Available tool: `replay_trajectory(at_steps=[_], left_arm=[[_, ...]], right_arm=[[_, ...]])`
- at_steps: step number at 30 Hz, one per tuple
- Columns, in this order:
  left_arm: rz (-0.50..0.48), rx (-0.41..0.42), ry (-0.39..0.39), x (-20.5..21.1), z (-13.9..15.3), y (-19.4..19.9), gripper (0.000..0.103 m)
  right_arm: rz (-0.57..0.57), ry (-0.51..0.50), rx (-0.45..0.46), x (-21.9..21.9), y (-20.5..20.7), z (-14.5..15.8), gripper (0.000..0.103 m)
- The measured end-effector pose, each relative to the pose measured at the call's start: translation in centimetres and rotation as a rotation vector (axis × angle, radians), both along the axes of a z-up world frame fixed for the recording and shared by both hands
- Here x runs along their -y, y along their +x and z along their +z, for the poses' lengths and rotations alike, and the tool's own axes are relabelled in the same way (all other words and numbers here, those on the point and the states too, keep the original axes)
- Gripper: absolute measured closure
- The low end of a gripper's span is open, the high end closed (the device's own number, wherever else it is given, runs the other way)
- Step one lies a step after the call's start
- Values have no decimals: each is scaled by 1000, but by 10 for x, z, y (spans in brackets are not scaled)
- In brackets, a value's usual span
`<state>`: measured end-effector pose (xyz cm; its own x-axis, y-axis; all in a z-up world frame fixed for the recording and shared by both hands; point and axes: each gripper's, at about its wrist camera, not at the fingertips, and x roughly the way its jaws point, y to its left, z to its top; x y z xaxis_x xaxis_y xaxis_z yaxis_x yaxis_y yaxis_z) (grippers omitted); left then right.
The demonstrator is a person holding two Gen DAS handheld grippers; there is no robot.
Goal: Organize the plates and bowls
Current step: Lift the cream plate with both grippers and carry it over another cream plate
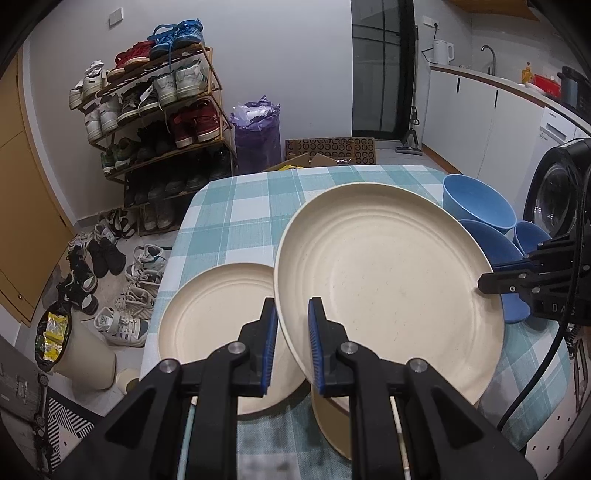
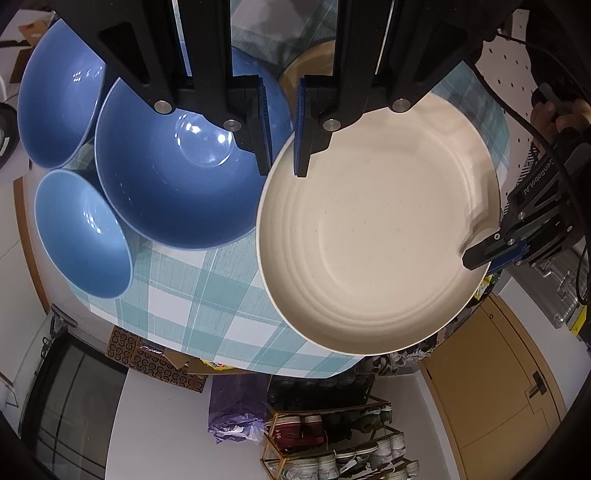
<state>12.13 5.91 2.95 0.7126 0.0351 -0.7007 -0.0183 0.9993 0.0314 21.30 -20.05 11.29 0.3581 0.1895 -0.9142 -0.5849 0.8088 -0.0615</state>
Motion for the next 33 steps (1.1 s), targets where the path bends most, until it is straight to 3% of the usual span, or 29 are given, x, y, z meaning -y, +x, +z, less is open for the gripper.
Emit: replay_trajectory(at_steps=[33], left_arm=[[3,-99,-48,-6,-65,-36,89]], right_arm=[[-6,18,-46,14,-57,-54,91]])
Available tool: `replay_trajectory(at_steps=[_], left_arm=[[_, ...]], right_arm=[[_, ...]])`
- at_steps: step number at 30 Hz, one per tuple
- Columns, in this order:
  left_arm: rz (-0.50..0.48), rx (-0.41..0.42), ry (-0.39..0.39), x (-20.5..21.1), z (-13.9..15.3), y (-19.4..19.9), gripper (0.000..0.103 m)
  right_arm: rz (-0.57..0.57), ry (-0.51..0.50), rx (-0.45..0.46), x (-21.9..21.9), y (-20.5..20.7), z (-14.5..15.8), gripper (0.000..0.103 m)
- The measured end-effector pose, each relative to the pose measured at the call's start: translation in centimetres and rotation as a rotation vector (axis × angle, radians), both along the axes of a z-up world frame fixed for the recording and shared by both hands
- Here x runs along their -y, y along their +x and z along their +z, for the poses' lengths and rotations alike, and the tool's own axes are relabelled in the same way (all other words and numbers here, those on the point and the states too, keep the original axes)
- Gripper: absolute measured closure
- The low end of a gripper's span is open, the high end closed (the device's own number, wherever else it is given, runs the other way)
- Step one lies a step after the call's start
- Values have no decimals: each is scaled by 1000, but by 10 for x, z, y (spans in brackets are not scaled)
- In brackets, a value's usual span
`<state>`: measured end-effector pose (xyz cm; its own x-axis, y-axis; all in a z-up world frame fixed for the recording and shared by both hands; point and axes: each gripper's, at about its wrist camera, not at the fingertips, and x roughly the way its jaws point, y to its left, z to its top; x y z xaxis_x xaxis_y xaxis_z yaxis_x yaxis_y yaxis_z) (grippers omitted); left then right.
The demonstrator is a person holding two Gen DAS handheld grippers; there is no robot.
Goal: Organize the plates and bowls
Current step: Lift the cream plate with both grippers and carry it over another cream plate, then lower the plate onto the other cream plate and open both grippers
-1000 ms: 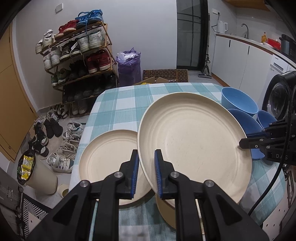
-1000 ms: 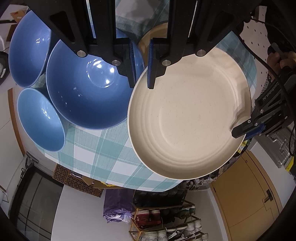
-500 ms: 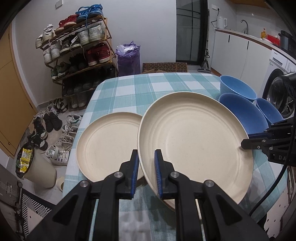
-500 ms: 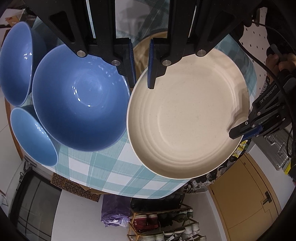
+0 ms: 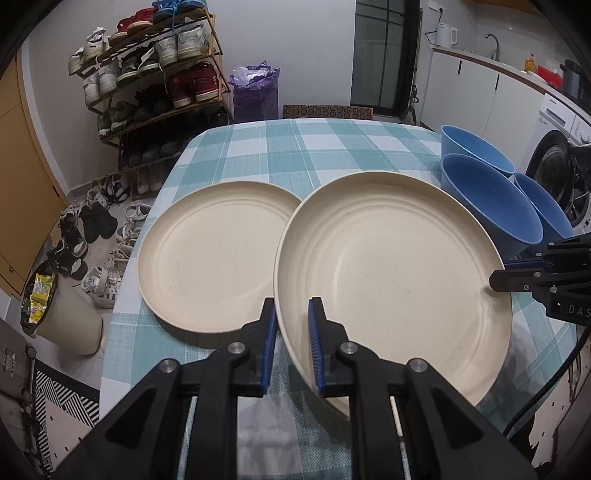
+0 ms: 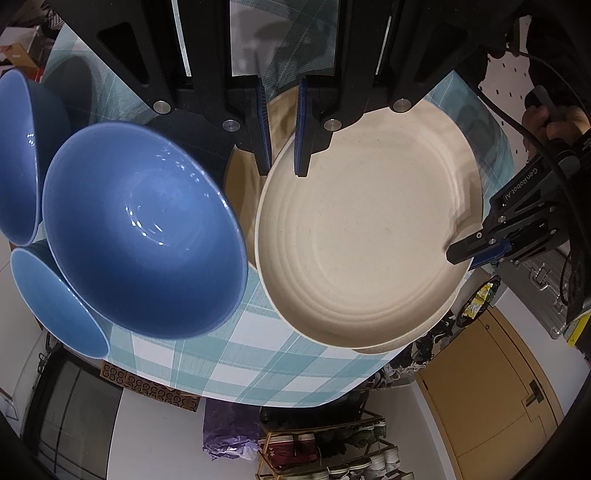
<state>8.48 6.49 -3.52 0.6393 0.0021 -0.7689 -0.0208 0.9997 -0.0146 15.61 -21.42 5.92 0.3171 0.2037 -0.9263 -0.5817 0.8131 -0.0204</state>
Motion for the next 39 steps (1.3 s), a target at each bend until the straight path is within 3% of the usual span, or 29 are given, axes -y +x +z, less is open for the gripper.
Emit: replay_trajectory(at_steps=[21,39], left_arm=[[-42,-48,10,14,-20,13,89],[-68,-75,72,28,-33,22,89]], right_arm=[[-60,16,-26,21,0,-19,91],[-52,-63,18,18,-1,-25,90]])
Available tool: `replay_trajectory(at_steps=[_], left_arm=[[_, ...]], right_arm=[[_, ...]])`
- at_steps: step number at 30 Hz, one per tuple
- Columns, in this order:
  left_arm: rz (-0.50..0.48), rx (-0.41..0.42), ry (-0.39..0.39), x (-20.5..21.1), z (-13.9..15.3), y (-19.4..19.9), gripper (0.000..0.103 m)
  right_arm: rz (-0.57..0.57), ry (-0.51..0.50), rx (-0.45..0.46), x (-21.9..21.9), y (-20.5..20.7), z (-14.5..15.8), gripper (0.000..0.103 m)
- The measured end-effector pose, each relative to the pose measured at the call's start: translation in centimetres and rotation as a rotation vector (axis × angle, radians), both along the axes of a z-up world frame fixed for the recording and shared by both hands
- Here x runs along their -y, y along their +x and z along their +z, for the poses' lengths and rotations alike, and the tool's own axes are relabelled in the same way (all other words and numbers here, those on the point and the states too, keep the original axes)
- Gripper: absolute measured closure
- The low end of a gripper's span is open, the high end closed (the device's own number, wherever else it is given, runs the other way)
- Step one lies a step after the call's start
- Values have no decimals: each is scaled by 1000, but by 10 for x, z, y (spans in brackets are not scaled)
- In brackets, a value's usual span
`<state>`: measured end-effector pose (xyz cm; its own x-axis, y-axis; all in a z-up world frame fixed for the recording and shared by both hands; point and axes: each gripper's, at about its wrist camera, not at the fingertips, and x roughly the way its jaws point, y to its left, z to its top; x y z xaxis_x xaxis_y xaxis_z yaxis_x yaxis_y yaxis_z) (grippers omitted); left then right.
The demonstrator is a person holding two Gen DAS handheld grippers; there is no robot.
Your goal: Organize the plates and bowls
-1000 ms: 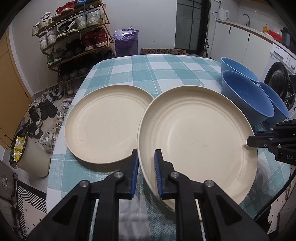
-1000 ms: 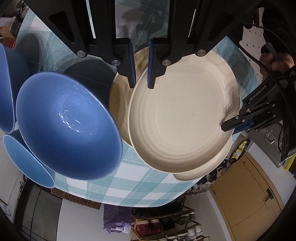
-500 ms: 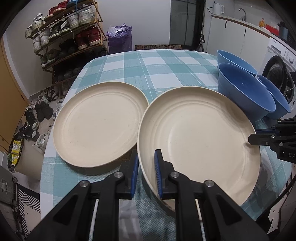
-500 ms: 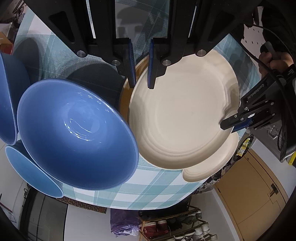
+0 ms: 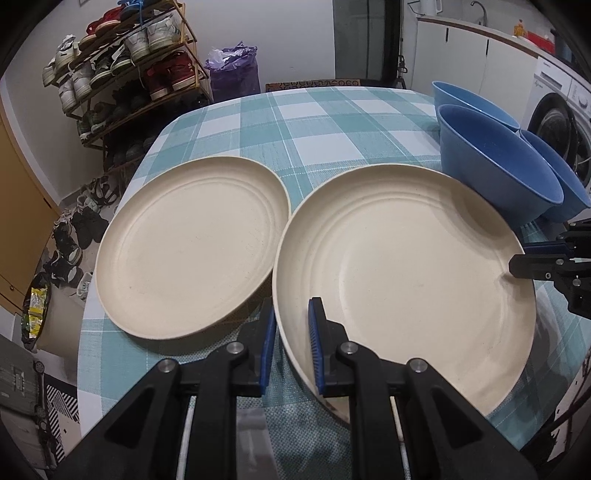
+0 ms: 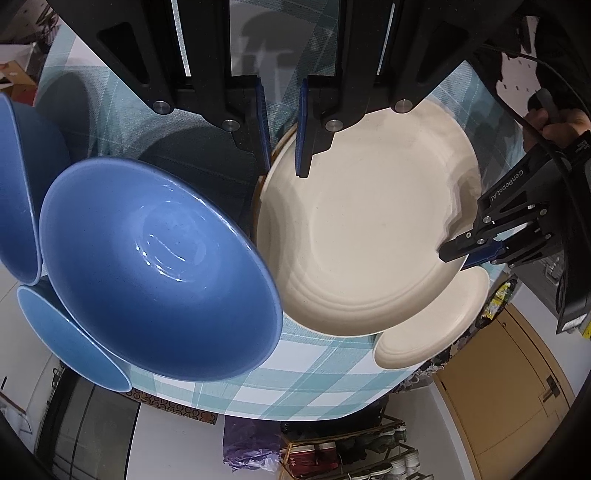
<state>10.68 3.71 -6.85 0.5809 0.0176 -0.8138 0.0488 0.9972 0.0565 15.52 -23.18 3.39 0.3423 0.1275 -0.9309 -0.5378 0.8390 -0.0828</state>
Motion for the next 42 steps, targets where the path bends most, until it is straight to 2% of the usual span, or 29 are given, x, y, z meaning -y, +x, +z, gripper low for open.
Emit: replay_trajectory(at_steps=[10,15,22,24,25,27,32,34,36,38,39,40,42], left_arm=[[-9,5,16,2,-2,1,87],[-14,-2,34,4,-5,3,83],[-11,-21,-3,1,-7,5,78],[-8,-26,-21,-1,-7,4,75],[-4,-26,-28,-2,-6,3,64],[7,-17,-51,-6,-2,1,55],[28,3,-122,-17,8,-5,54],[33,14,-125,-21,12,-7,53],[41,25,-121,-25,17,-10,53],[47,29,-118,-28,20,-12,48],[55,33,-120,-31,21,-13,35],[61,37,-121,-33,22,-14,17],[76,60,-120,-37,26,-17,5]], right_arm=[[21,-80,40,-6,1,-9,88],[21,-79,42,-6,2,-11,88],[19,-68,43,-3,-1,-10,87],[26,-60,39,-2,-2,-9,81],[32,-53,39,-2,-3,-8,80],[35,-45,43,0,-4,-6,74],[71,-1,86,0,-12,6,50],[81,28,93,0,-13,14,40],[86,60,96,1,-13,20,25],[82,84,119,0,-14,29,19],[83,86,124,-1,-14,31,18],[89,89,125,-2,-15,34,18],[98,111,126,-4,-16,37,15]])
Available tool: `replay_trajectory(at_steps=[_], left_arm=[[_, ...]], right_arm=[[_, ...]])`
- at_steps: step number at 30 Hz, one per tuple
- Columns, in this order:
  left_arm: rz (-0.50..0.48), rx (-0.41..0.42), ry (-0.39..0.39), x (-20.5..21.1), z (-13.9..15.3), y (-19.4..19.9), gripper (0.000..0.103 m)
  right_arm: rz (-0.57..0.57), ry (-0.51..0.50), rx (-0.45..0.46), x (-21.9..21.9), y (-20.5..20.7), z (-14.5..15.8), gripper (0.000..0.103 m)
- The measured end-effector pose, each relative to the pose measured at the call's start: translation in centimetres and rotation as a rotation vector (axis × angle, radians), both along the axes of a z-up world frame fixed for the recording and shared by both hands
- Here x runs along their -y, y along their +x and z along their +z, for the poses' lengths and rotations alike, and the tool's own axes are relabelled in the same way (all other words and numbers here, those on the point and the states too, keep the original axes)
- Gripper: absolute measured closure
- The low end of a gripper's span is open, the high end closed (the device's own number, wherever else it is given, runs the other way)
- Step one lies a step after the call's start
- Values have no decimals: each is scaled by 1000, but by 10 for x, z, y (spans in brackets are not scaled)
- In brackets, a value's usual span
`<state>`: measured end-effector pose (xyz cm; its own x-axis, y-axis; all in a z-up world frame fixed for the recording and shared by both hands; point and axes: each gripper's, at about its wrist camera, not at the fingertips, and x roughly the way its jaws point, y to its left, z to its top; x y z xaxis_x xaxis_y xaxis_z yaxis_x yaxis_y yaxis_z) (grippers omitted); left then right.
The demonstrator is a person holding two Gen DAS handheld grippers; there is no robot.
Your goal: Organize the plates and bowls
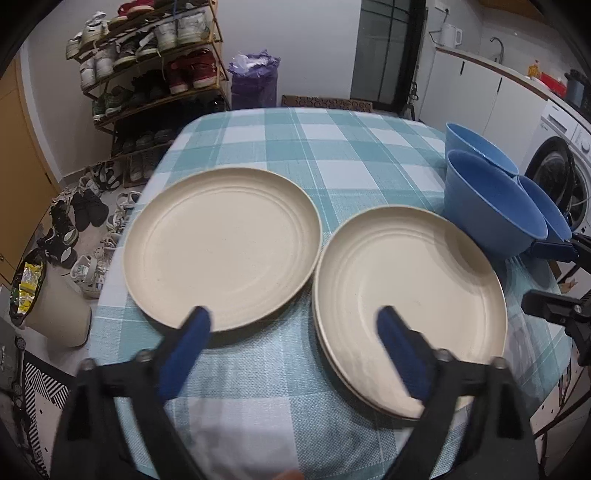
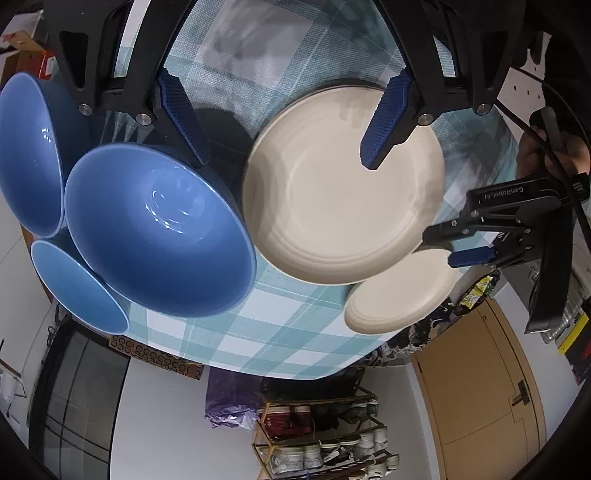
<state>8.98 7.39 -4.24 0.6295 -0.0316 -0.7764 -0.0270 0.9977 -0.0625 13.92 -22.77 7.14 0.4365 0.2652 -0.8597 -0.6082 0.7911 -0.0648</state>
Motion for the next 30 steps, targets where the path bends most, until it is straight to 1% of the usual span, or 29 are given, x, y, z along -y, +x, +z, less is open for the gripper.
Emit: replay_trajectory(at_steps=[2,3,5,8,10,13,15,22,30], left_arm=[[7,7,-1,-4,3,-2,4],[8,6,-5,-5,4,-3,4],[19,14,-18,-10,6,-4,3],[38,27,-24,-17,10,-7,0],[47,33,-25,-21,11,-7,0],[70,40,-34,-29,13,-9,0],[78,44,-36,-33,13,-10,0],[103,63,-20,-41,19,-14,0],[146,87,-20,-57,27,-16,0]], right_arm=[[12,14,1,-3,-4,3,12],[19,15,8,-4,-6,5,8],[36,17,26,-7,-8,9,5],[43,37,34,-10,-9,16,4],[48,49,28,-12,-8,19,4],[63,51,45,-17,-7,26,4],[72,75,42,-17,-7,31,3],[76,125,59,-23,1,50,2],[78,163,80,-32,16,73,2]])
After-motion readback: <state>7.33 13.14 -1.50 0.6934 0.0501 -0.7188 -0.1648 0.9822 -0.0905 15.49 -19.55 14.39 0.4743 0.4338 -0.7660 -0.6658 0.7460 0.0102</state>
